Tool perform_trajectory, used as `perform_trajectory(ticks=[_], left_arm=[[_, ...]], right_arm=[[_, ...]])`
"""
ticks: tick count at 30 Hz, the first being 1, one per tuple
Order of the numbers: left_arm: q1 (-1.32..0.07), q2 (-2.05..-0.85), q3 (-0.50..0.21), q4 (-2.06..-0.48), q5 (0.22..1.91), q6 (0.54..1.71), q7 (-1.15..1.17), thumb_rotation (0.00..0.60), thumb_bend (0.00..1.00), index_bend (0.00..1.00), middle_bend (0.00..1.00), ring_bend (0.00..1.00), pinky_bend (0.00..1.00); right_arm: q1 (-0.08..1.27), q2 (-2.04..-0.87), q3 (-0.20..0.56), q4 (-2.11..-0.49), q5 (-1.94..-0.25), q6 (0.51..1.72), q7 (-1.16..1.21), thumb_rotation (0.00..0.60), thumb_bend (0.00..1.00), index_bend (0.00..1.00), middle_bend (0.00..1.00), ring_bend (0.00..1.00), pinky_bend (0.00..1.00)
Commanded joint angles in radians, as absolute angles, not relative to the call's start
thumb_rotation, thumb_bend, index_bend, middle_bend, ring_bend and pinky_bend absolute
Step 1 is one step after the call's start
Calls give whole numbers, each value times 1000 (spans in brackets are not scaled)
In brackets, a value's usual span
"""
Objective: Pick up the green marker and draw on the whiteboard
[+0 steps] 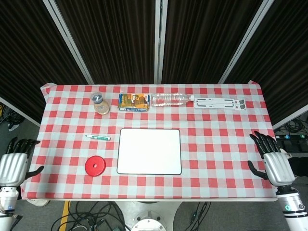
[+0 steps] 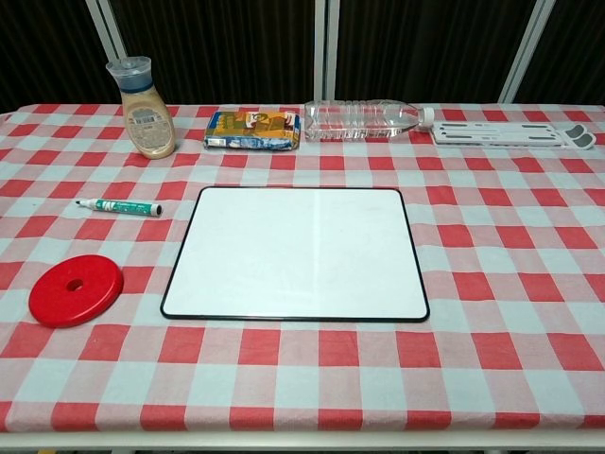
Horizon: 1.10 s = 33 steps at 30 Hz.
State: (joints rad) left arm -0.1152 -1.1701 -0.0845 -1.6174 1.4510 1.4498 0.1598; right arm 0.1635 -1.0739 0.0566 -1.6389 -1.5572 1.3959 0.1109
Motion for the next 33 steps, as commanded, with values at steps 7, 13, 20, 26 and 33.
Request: perform_trajectory(ticks=[7, 13, 20, 26, 33], left_arm=[[-374, -1217, -204, -1577, 1420, 1203, 310, 600, 128, 346, 335, 333, 535], [-527, -1360, -226, -1480, 1303, 1013, 463, 600, 158, 401, 482, 551, 834], [-649, -1529, -223, -1330, 1198, 912, 593, 600, 177, 415, 482, 621, 875], [-706, -1611, -222, -1257, 1090, 876, 694, 600, 195, 415, 478, 660, 883], [-734, -1660, -203, -1210, 983, 865, 766, 600, 231, 429, 479, 660, 885]], right_arm=[[189, -1057, 71, -1654, -1561, 1381, 91, 600, 306, 0, 12, 0, 0], [192, -1060, 71, -1652, -1544, 1371, 88, 600, 305, 0, 60, 0, 0], [189, -1055, 68, -1653, -1525, 1365, 86, 600, 305, 0, 62, 0, 0], [187, -1055, 64, -1648, -1517, 1361, 90, 600, 305, 0, 62, 0, 0], [184, -1057, 62, -1637, -1507, 1358, 102, 600, 304, 0, 62, 0, 0]])
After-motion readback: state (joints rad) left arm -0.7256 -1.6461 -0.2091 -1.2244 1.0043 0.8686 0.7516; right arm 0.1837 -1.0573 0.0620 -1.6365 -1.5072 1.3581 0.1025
